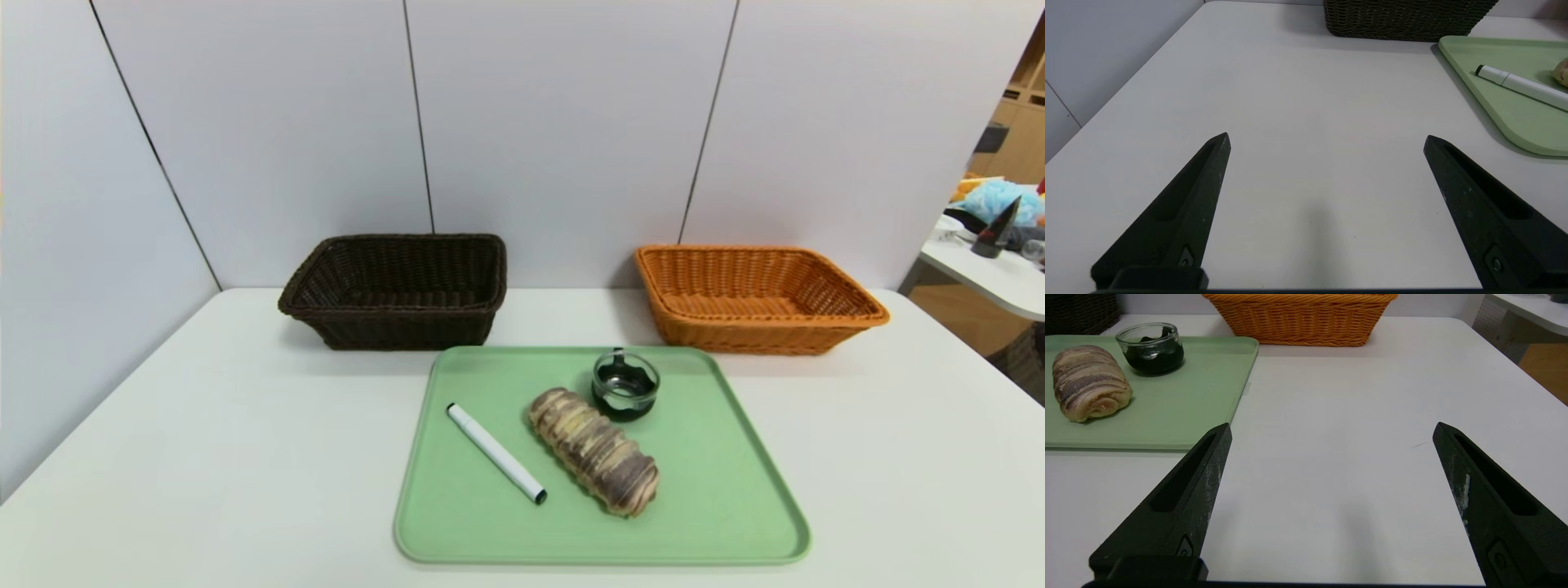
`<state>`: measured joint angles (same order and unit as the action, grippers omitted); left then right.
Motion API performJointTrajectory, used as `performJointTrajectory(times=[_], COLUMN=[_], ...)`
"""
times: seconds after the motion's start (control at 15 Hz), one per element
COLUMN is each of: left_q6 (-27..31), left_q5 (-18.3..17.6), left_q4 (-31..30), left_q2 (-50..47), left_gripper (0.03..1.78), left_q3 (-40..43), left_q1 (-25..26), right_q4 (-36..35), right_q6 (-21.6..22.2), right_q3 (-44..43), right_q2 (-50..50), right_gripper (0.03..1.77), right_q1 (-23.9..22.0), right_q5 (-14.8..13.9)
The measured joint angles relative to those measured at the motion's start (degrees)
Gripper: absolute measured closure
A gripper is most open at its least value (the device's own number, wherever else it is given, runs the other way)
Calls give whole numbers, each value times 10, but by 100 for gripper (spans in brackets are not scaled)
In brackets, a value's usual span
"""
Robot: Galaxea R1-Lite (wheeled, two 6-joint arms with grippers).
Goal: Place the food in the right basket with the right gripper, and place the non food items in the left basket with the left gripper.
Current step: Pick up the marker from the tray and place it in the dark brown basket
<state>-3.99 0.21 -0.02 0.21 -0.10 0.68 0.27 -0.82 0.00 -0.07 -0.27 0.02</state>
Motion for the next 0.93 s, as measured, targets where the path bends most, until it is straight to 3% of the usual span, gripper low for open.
performJointTrajectory(times=[0.93], left_q6=[3], left_q5=[0], left_q4=[0], left_q2=[0], left_gripper=[12], left_q3=[0], left_q1=[0], right_q4=[-1], right_q6=[-1], right_q3=[0], right_q2=[0], right_gripper=[10], right_q1=[0], right_q5=[1])
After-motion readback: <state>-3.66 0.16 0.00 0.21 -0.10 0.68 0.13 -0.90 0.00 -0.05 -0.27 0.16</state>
